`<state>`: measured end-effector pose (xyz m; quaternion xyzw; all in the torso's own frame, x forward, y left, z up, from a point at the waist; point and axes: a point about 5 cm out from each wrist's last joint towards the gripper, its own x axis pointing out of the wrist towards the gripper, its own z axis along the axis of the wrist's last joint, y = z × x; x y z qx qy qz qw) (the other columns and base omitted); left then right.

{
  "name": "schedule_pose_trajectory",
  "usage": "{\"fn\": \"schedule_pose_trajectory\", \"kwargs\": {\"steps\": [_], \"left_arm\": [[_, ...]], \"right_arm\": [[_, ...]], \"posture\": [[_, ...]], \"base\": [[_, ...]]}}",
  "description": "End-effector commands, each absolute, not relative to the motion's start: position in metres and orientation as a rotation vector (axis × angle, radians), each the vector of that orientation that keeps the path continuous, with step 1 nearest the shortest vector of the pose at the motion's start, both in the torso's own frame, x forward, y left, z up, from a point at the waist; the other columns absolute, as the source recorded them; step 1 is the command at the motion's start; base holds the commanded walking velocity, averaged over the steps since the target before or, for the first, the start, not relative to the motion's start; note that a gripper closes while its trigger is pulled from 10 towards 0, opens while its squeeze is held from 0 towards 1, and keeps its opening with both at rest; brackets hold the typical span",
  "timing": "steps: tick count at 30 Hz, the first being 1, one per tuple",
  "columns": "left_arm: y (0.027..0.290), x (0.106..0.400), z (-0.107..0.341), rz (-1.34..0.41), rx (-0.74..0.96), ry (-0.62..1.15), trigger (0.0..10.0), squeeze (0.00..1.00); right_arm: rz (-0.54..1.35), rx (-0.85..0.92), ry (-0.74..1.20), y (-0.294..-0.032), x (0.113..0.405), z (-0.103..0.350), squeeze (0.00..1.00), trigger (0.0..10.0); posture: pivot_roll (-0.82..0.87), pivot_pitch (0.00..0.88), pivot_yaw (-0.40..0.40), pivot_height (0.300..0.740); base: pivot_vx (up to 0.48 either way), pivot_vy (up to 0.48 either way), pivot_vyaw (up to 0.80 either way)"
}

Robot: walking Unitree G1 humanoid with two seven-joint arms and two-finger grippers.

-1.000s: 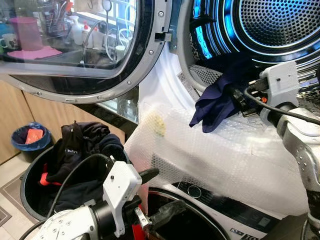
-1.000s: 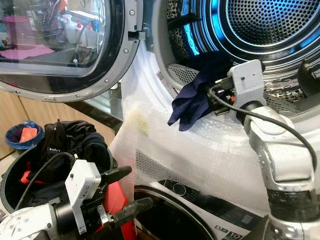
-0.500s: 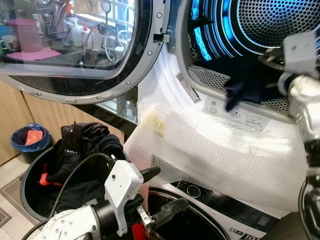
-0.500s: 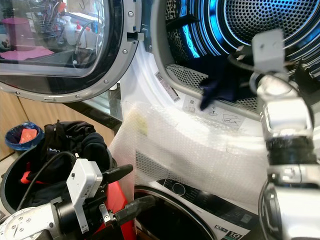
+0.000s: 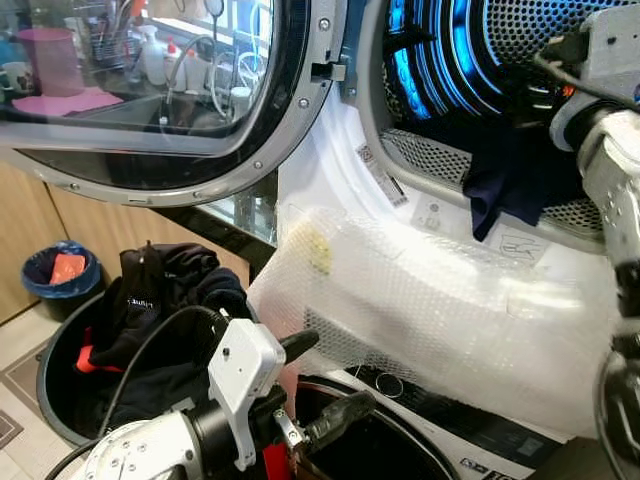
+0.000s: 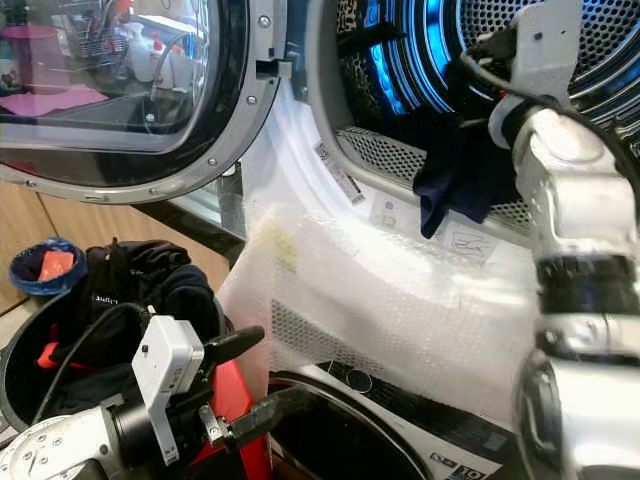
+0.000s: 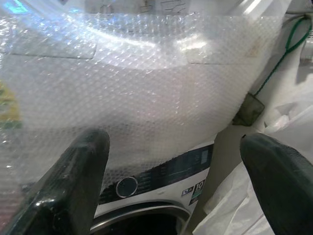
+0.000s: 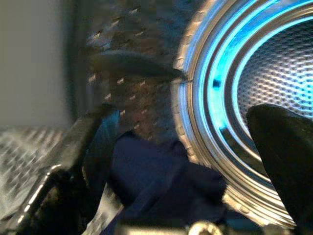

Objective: Clothes washing

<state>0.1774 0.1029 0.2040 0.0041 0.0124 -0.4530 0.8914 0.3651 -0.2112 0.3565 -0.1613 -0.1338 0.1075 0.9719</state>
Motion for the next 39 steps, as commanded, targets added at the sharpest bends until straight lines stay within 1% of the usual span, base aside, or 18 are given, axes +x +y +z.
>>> {"fn": "schedule_pose_trajectory", "kwargs": {"steps": [1,9,10,11,12,14,15,18,22,25,28,35,37,39], "left_arm": [[0.100,0.175,0.207,-0.967,0.010,0.009,10.0,0.00],[0.100,0.175,0.207,-0.974,0.011,0.009,10.0,0.00],[0.100,0.175,0.207,-0.975,0.010,0.009,10.0,0.00],[0.099,0.175,0.207,-0.977,0.010,0.010,10.0,0.00],[0.099,0.175,0.207,-0.978,0.009,0.010,10.0,0.00],[0.099,0.175,0.207,-0.979,0.009,0.010,10.0,0.00],[0.099,0.175,0.207,-0.981,0.008,0.010,10.0,0.00],[0.098,0.175,0.207,-0.984,0.009,0.009,10.0,0.00],[0.098,0.175,0.207,-0.985,0.010,0.009,10.0,0.00],[0.098,0.175,0.207,-0.985,0.010,0.009,10.0,0.00],[0.097,0.174,0.207,-0.979,0.007,0.008,10.0,0.00],[0.098,0.173,0.207,-0.969,0.007,0.008,10.0,0.00],[0.098,0.173,0.207,-0.961,0.005,0.009,10.0,0.00],[0.098,0.173,0.207,-0.958,0.005,0.009,10.0,0.00]], "right_arm": [[0.277,-0.388,-0.268,-0.211,0.356,0.358,0.00,10.0],[0.326,-0.482,-0.212,-0.217,0.349,0.344,0.00,10.0],[0.340,-0.517,-0.196,-0.220,0.345,0.339,0.00,10.0],[0.361,-0.613,-0.153,-0.229,0.339,0.328,0.00,10.0],[0.352,-0.672,-0.123,-0.234,0.339,0.321,0.00,10.0],[0.345,-0.700,-0.107,-0.237,0.340,0.318,0.00,10.0],[0.322,-0.741,-0.078,-0.242,0.343,0.313,0.00,10.0],[0.301,-0.786,-0.038,-0.250,0.346,0.309,0.00,10.0],[0.274,-0.803,-0.014,-0.254,0.349,0.309,0.00,10.0],[0.276,-0.810,-0.012,-0.254,0.348,0.309,0.00,10.0],[0.080,-0.821,-0.031,-0.250,0.370,0.319,0.00,10.0],[-0.037,-0.837,-0.064,-0.244,0.381,0.331,0.00,10.0],[-0.064,-0.968,-0.108,-0.234,0.384,0.335,0.00,10.0],[-0.083,-1.067,-0.136,-0.229,0.386,0.337,0.00,10.0]], "posture": [[0.08,0.020,-0.152,0.740],[0.08,0.015,-0.148,0.740],[0.08,0.014,-0.148,0.740],[0.08,0.011,-0.149,0.740],[0.08,0.008,-0.147,0.740],[0.08,0.008,-0.147,0.740],[0.08,0.004,-0.149,0.740],[0.08,0.000,-0.149,0.740],[0.08,0.000,-0.151,0.740],[0.08,0.000,-0.151,0.740],[0.09,0.005,-0.158,0.740],[0.10,0.012,-0.166,0.740],[0.10,0.013,-0.165,0.740],[0.11,0.014,-0.165,0.740]], "base": [[0.000,0.000,0.00],[0.000,0.000,0.00],[0.000,0.000,0.00],[0.000,0.000,0.00],[0.000,0.000,0.00],[0.000,0.000,0.00],[0.000,0.000,0.00],[0.000,0.000,0.00],[0.000,0.000,0.00],[0.000,0.000,0.00],[0.000,0.000,0.00],[0.000,0.000,0.00],[0.000,0.000,0.00],[0.000,0.000,0.00]]}}
